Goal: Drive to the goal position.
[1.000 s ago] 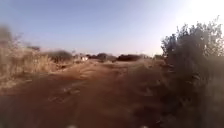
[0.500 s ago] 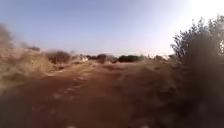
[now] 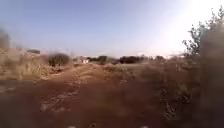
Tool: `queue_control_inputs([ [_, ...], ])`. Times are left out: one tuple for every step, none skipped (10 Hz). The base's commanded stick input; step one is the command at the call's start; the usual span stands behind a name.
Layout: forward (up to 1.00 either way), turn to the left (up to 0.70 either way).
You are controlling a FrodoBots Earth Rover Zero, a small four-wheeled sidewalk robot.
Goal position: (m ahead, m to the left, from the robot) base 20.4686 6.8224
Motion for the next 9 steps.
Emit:
queue_control_inputs([
  [0.70,0.00],
  [0.70,0.00],
  [0.70,0.00],
  [0.70,0.00],
  [0.70,0.00],
  [0.70,0.00],
  [0.70,0.00],
  [0.70,0.00],
  [0.70,0.00],
])
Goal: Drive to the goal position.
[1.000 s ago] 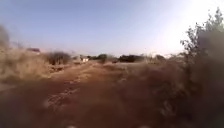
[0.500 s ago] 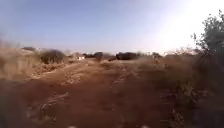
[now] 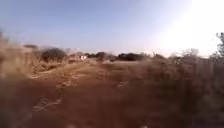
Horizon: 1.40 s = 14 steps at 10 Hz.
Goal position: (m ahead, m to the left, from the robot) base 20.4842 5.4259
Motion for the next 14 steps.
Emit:
queue_control_inputs([
  [0.70,0.00],
  [0.70,0.07],
  [0.70,0.20],
  [0.70,0.33],
  [0.70,0.35],
  [0.70,0.35],
  [0.70,0.32],
  [0.70,0.14],
  [0.70,0.00],
  [0.70,0.00],
  [0.70,0.00],
  [0.70,0.00],
  [0.70,0.10],
  [0.70,0.26],
])
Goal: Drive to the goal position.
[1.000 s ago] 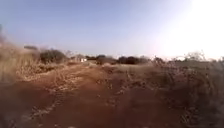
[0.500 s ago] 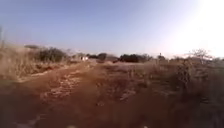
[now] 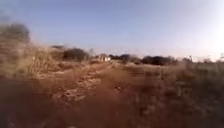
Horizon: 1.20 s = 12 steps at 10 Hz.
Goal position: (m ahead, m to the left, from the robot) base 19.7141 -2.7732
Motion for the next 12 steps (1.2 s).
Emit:
queue_control_inputs([
  [0.70,0.29],
  [0.70,0.16],
  [0.70,0.02],
  [0.70,0.00],
  [0.70,0.00],
  [0.70,0.00],
  [0.70,0.00],
  [0.70,0.00],
  [0.70,0.00],
  [0.70,0.00],
  [0.70,0.00],
  [0.70,0.00],
])
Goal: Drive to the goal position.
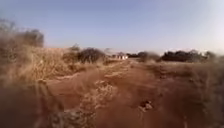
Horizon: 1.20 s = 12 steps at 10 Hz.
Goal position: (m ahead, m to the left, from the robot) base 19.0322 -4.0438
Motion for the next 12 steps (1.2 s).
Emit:
queue_control_inputs([
  [0.70,0.00],
  [0.70,-0.35],
  [0.70,-0.35],
  [0.70,0.00],
  [0.70,0.00],
  [0.70,0.00],
  [0.70,0.00],
  [0.70,0.00],
  [0.70,0.00],
  [0.70,0.00],
  [0.70,0.00],
  [0.70,-0.17],
])
